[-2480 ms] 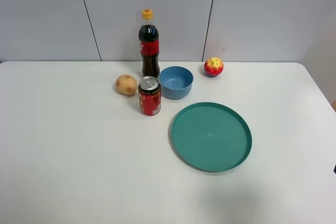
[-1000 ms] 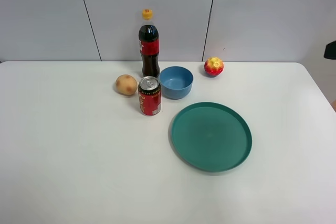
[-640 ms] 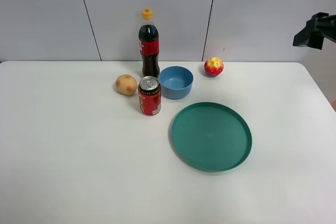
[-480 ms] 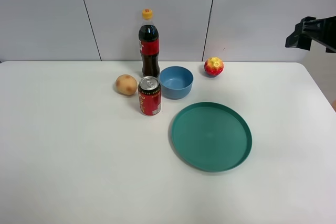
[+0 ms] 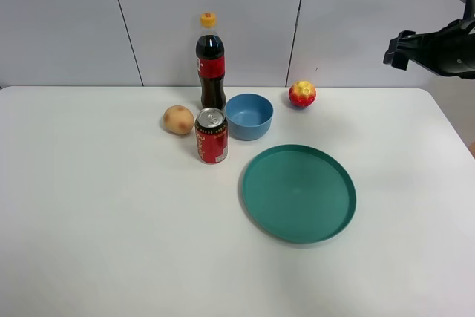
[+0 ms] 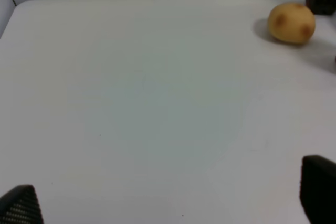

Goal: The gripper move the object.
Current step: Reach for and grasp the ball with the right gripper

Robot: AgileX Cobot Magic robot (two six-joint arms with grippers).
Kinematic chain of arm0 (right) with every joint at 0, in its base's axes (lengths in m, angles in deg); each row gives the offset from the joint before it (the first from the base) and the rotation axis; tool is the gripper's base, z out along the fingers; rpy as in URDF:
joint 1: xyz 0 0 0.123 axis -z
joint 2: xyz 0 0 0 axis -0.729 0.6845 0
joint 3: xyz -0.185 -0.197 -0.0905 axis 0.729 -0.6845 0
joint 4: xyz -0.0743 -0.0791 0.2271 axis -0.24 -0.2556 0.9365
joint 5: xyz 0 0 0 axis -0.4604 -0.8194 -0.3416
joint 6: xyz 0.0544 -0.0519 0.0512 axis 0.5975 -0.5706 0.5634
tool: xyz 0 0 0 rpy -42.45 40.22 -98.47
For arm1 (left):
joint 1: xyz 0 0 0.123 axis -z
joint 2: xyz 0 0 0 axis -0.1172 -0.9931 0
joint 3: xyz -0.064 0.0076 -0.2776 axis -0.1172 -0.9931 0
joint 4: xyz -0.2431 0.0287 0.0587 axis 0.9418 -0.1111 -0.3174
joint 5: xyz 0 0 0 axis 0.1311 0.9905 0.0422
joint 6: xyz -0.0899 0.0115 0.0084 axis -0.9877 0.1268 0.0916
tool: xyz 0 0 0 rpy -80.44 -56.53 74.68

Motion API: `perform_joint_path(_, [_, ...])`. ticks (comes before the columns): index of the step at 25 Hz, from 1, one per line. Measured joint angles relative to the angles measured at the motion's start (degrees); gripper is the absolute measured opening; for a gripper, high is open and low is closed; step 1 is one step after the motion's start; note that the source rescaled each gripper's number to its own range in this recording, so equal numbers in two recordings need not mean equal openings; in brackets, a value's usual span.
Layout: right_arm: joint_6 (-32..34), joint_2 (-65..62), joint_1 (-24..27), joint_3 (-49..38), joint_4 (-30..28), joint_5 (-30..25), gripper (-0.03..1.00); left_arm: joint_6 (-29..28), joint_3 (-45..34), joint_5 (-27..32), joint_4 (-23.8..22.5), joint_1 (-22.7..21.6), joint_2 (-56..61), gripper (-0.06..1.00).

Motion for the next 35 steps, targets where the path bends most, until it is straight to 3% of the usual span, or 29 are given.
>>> perform_joint_path(6, [-0.05,6.91,-5.43,0.75,0.00,9.32,0.74,0.00,0.00,0.00,0.00,0.00,0.00,1.00])
perform_joint_path(10, [0.01,13.41,-10.02,4.21,0.00,12.17,0.74,0.00,0.00,0.00,0.00,0.00,0.00,1.00])
perform_joint_path(15, [1.36,19.51,-12.78,7.54,0.02,12.61,0.74,0.00,0.00,0.00,0.00,0.00,0.00,1.00])
perform_joint_path(35, [1.36,20.98,-12.86,7.97,-0.33,11.89,0.74,0.00,0.00,0.00,0.00,0.00,0.00,1.00])
